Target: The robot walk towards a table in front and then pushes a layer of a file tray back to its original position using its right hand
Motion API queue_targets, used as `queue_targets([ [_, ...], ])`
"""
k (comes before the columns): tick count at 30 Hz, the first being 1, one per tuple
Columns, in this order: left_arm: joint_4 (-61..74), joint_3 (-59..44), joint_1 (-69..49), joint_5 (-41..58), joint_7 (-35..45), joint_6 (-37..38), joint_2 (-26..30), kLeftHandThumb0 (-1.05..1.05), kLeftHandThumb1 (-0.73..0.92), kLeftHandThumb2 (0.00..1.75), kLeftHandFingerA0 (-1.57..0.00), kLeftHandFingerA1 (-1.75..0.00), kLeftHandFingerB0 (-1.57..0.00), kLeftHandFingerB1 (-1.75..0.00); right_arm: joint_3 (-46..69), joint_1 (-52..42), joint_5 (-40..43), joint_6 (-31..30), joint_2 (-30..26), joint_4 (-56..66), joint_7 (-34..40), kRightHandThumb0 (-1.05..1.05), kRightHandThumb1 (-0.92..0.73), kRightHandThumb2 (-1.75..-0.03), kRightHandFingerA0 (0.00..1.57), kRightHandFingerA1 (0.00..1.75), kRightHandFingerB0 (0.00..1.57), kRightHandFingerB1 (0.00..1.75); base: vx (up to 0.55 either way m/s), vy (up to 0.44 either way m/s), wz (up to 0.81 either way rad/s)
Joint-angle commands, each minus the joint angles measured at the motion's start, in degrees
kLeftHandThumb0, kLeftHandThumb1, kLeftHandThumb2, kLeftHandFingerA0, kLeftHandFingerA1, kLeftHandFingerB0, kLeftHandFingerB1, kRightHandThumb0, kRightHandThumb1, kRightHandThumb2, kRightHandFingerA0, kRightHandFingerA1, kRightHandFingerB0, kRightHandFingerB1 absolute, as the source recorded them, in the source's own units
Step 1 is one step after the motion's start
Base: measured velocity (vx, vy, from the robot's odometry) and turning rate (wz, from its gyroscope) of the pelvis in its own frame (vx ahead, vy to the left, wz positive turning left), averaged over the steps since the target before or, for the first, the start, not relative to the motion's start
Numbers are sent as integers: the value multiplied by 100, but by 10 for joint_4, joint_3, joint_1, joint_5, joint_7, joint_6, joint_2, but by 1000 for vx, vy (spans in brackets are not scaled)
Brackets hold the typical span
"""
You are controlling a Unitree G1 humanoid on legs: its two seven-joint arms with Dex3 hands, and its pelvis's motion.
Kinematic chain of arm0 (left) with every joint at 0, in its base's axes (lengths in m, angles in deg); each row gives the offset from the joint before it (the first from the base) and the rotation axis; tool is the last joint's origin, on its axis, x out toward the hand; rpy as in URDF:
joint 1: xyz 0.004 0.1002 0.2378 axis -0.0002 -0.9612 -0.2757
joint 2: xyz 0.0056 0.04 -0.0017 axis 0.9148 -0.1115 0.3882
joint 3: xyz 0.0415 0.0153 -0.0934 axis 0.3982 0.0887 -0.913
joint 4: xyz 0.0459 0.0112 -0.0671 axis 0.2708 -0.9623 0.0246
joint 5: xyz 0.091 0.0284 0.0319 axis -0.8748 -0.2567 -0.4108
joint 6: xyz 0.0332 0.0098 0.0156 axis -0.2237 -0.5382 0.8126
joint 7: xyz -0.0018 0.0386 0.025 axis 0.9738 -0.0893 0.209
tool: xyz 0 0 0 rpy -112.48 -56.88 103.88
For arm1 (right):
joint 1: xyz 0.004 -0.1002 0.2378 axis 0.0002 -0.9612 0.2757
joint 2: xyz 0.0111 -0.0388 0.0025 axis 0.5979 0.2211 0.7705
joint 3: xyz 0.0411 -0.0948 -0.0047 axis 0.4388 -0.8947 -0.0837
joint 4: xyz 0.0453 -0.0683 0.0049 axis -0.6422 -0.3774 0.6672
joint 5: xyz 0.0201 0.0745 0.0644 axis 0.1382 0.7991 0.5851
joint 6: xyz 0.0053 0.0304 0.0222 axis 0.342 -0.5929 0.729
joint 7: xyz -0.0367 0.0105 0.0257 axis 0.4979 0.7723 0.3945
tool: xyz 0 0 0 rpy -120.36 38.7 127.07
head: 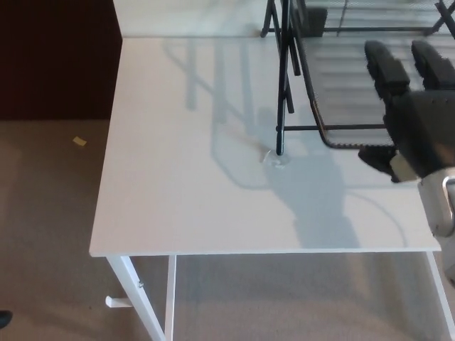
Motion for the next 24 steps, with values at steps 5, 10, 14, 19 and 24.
queue_targets([
  [5,-4,-3,4,-2,5,-6,9,-33,42,64,-62,-53,-46,-44,-14,-107,15,9,-31,82,-3,-74,-45,-79,0,0,0,3,0,0,0],
  [10,-8,-1,10,-6,-1,-5,10,-31,42,63,-63,-52,-47,-44,-24,-220,5,30,-49,176,21,-73,-45,-78,0,0,0,2,0,0,0],
  [14,-13,-1,14,-6,0,-5,12,-32,42,64,-63,-53,-46,-44,-16,-275,3,36,-62,251,19,-75,-46,-78,0,0,0,1,0,0,0],
  [19,-11,2,12,-9,0,-5,13,-32,42,64,-62,-53,-46,-44,9,-341,9,68,-82,328,37,-75,-46,-78,0,0,0,0,0,0,0],
  [24,-18,6,14,-18,-8,1,15,-33,41,63,-65,-53,-46,-44,56,-435,30,103,-98,444,29,-75,-47,-77,0,0,0,0,0,0,0],
])
